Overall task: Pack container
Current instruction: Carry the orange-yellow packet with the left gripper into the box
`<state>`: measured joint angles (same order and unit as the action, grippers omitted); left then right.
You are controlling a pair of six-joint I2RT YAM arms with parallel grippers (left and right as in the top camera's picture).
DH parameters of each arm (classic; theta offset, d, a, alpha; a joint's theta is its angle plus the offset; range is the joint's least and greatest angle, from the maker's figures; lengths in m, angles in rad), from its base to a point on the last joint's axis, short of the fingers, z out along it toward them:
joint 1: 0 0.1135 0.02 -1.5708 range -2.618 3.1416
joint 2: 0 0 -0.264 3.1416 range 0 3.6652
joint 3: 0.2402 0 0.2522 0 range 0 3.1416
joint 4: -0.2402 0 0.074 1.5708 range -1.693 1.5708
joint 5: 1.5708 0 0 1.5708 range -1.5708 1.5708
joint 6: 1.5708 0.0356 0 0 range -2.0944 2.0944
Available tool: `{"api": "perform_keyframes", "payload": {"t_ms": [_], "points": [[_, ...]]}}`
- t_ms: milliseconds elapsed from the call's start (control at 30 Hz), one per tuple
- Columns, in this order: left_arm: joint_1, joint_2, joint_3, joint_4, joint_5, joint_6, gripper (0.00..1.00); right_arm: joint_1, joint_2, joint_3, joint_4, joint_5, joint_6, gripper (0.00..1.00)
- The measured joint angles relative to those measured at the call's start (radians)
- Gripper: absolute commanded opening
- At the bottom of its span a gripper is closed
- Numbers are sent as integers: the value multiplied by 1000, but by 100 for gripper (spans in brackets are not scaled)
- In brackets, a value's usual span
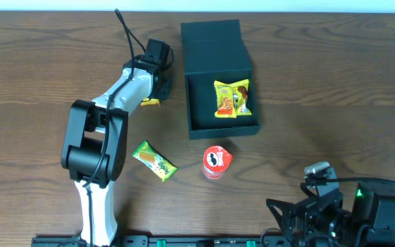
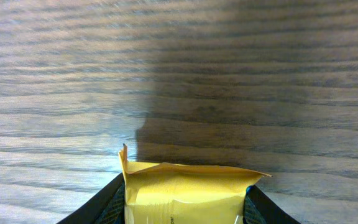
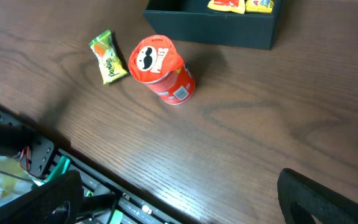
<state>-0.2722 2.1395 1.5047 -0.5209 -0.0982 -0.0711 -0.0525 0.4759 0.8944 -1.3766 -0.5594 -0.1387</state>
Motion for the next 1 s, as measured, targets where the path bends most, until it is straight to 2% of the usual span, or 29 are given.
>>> {"api": "perform_keyframes", "payload": {"t_ms": [167,300,600,767,900,967,1000], "points": [[-19,-112,-1,-5,-39,99,46,0,0,0,5,4,0,99],[-84,-228,-1,-5,-68,229,45,0,0,0,5,9,0,99],[-231,-321,-1,-6,-74,452,45,0,0,0,6,10,0,99],[-274,-321,-1,-21,-12,557,43,0,0,0,9,11,0,99],[-274,-321,-1,-27,78,612,58,0,0,0,10,11,1,99],[-274,-321,-1,-31,125,636,51,0,0,0,10,11,1,99],[-274,-321,-1,-33,139,646,51,0,0,0,10,11,1,99]]}}
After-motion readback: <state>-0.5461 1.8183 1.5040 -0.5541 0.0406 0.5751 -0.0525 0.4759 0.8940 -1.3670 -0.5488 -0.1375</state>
